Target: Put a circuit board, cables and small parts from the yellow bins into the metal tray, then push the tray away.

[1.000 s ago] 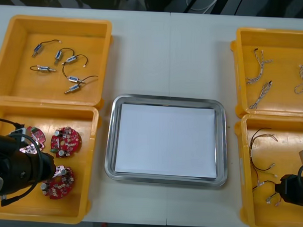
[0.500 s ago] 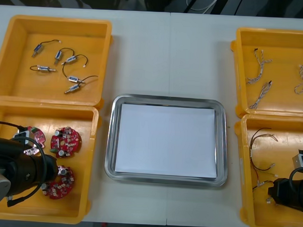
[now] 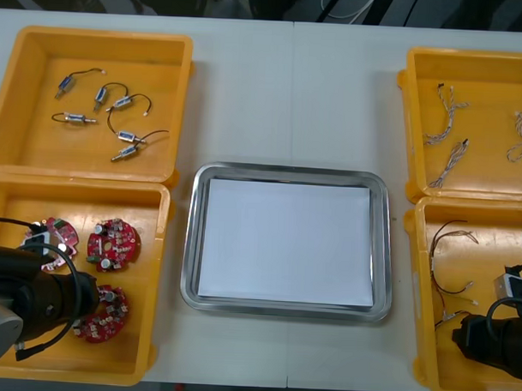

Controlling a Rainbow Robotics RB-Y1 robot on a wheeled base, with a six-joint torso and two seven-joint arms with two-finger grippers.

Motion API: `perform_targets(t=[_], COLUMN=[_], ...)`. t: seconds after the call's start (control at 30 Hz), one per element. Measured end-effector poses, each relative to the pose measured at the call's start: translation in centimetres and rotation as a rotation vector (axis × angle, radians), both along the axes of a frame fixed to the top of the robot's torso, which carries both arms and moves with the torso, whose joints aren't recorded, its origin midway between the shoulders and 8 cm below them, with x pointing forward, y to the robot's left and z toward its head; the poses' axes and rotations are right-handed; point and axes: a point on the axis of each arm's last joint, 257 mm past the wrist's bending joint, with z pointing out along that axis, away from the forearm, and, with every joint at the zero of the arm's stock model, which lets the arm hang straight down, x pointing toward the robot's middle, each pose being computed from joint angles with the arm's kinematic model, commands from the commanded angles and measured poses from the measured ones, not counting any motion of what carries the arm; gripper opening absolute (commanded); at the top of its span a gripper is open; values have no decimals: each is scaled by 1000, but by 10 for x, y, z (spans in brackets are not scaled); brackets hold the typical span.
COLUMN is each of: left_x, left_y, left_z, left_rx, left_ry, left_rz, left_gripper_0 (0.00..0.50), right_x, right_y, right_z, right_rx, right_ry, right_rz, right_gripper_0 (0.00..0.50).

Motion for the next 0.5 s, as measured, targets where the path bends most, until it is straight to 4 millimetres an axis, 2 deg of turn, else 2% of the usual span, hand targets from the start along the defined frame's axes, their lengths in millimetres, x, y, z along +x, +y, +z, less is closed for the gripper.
perform_targets(t=[0.2,0.23,0.27,0.3,0.33,0.5], left_x=[4,4,5,5,5,5], left_y=[2,2,3,3,3,3], left_z=[-5,-6,-7,-7,-7,-7], left_rx=[-8,-9,-9,-9,-9,-9], left_ry=[-10,-10,-10,-10,-10,-10], left_rz=[5,7,9,9,10,10], left_gripper_0=[500,500,500,500,500,500], right_x=[0,0,0,-1,-1,-1], right_y=[0,0,0,0,0,-1], right_z=[-1,-1,-1,-1,-1,-2], right_rx=[-8,-6,-5,-5,-6,-8], right_ry=[-1,-1,-1,-1,-1,0], right_rz=[-7,-15,-19,-19,-19,-20], right_gripper_0=[500,486,278,98,0,0])
